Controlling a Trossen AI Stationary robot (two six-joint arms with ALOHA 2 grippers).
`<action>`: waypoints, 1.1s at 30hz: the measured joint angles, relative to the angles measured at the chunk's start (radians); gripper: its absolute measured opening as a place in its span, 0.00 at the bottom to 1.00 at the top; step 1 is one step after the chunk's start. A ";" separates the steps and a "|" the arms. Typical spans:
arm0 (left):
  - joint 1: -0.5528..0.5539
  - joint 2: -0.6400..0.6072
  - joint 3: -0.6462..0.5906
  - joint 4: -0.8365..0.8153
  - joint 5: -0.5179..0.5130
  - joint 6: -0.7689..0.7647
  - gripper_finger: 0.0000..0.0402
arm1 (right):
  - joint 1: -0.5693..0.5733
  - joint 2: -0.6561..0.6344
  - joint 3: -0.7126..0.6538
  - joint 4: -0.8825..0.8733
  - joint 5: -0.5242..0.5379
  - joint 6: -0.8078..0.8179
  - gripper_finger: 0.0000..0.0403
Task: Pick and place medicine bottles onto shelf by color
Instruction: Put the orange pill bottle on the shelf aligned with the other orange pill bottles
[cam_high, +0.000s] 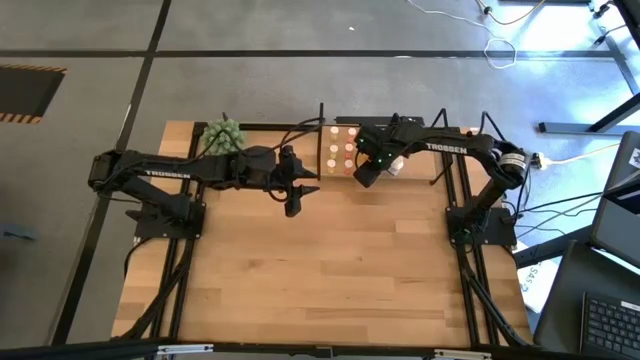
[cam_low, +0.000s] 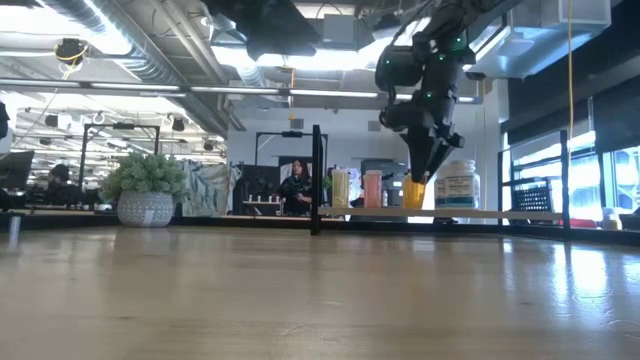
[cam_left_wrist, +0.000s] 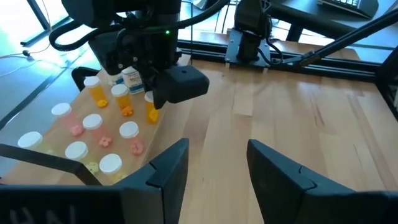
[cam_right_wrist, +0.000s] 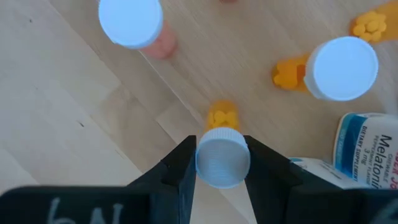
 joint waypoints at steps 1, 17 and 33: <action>0.000 0.000 0.000 0.000 0.000 0.000 0.39 | 0.000 0.000 0.000 0.002 0.000 -0.001 0.29; 0.000 0.001 0.000 0.000 -0.010 0.000 0.39 | 0.000 0.001 0.000 0.011 -0.002 -0.018 0.33; 0.000 0.001 -0.001 -0.026 -0.102 0.001 0.39 | 0.000 0.003 -0.001 0.040 -0.002 -0.023 0.49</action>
